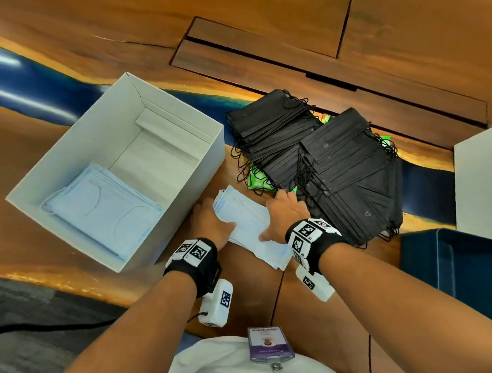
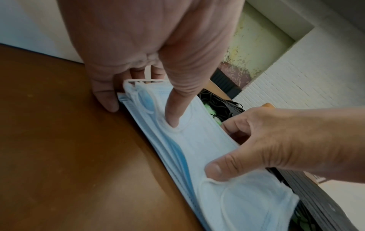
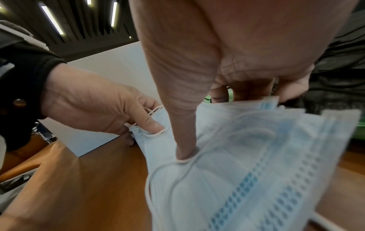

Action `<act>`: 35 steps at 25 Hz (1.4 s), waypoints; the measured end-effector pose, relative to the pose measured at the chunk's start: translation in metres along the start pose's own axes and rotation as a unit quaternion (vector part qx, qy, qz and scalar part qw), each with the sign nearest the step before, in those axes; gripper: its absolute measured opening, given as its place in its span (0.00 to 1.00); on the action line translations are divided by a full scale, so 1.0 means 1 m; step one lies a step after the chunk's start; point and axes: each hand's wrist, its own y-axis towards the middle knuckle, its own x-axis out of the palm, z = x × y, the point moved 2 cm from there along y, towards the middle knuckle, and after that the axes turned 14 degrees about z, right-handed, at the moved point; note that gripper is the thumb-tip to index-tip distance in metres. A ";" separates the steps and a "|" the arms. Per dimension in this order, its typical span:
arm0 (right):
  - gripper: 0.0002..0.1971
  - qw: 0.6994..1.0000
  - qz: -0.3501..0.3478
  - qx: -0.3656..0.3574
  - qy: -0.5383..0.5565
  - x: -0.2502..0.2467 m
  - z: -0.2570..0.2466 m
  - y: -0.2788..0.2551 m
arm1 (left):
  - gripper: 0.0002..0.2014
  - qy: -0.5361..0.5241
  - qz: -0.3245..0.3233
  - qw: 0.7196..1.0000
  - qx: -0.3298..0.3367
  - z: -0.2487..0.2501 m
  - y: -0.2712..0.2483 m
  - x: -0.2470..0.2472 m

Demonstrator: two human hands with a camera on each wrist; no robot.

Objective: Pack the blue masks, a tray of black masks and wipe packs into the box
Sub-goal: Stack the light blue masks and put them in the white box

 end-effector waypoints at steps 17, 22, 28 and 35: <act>0.16 0.736 -0.126 0.148 0.648 -0.003 0.001 -0.026 | 0.28 -0.457 -0.158 0.849 -0.214 0.022 -0.043 -0.004; 0.24 0.689 -0.078 0.110 0.712 0.000 -0.003 -0.032 | 0.17 -0.478 -0.208 0.837 -0.168 0.036 -0.046 -0.009; 0.26 0.743 -0.055 0.048 0.665 -0.022 -0.008 -0.038 | 0.22 -0.423 -0.166 0.876 -0.162 0.040 -0.043 -0.007; 0.24 0.755 -0.043 0.060 0.651 -0.021 -0.002 -0.044 | 0.20 -0.462 -0.084 0.865 -0.174 0.062 -0.035 -0.012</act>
